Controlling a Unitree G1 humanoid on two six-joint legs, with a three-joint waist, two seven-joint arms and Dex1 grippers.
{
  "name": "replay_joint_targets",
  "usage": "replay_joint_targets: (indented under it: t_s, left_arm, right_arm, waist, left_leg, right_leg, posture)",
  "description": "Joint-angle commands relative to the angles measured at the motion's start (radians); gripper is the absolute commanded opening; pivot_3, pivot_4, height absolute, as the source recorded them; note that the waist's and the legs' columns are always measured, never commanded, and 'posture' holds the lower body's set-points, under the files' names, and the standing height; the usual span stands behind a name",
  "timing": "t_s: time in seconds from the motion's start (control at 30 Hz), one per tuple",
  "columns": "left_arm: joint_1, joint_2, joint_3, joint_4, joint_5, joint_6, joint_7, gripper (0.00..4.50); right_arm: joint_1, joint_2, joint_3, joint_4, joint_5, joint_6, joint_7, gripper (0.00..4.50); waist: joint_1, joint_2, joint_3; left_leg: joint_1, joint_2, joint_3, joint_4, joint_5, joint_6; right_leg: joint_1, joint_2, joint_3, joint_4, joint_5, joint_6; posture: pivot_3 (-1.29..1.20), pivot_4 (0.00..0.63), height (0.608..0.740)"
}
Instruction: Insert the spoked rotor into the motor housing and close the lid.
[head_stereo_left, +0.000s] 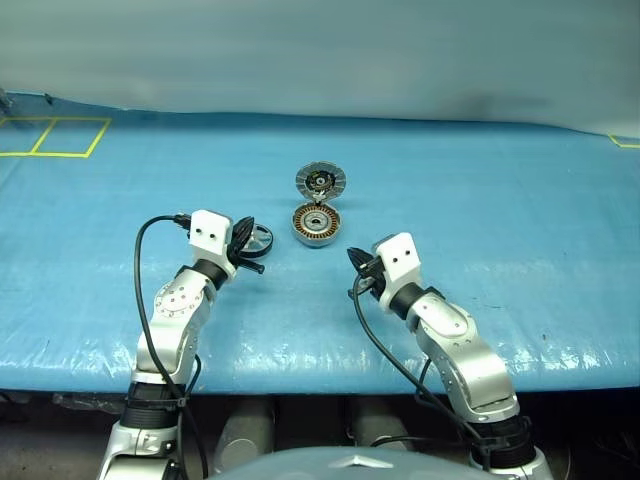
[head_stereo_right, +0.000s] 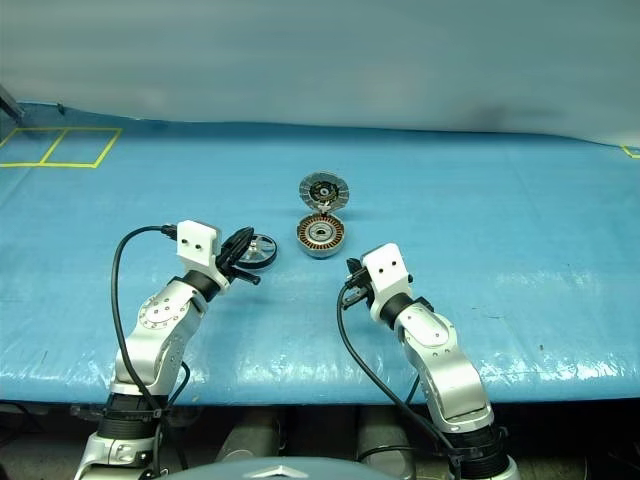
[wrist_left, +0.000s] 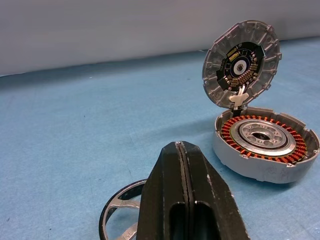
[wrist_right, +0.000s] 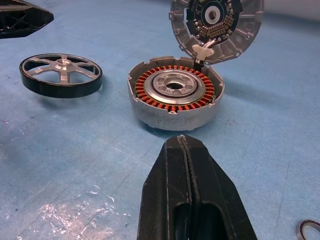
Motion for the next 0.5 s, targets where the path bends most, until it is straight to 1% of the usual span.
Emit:
replay_joint_targets:
  t_s: [0.03, 0.5]
  left_arm:
    - [-0.005, -0.005, 0.004, -0.059, 0.003, -0.016, 0.008, 0.0]
    - [0.007, -0.017, -0.004, -0.053, 0.003, -0.02, 0.018, 0.0]
  right_arm:
    - [-0.019, 0.001, -0.005, -0.029, 0.015, -0.002, 0.006, 0.01]
    - [-0.002, -0.008, -0.006, -0.042, -0.008, 0.006, -0.022, 0.01]
  waist:
    - [0.0, 0.0, 0.0]
    - [0.0, 0.0, 0.0]
  left_leg:
    - [0.0, 0.0, 0.0, 0.0, 0.0, 0.0]
    - [0.0, 0.0, 0.0, 0.0, 0.0, 0.0]
  right_leg:
    - [0.0, 0.0, 0.0, 0.0, 0.0, 0.0]
    - [0.0, 0.0, 0.0, 0.0, 0.0, 0.0]
  posture:
    - [0.0, 0.15, 0.74]
    - [0.0, 0.15, 0.74]
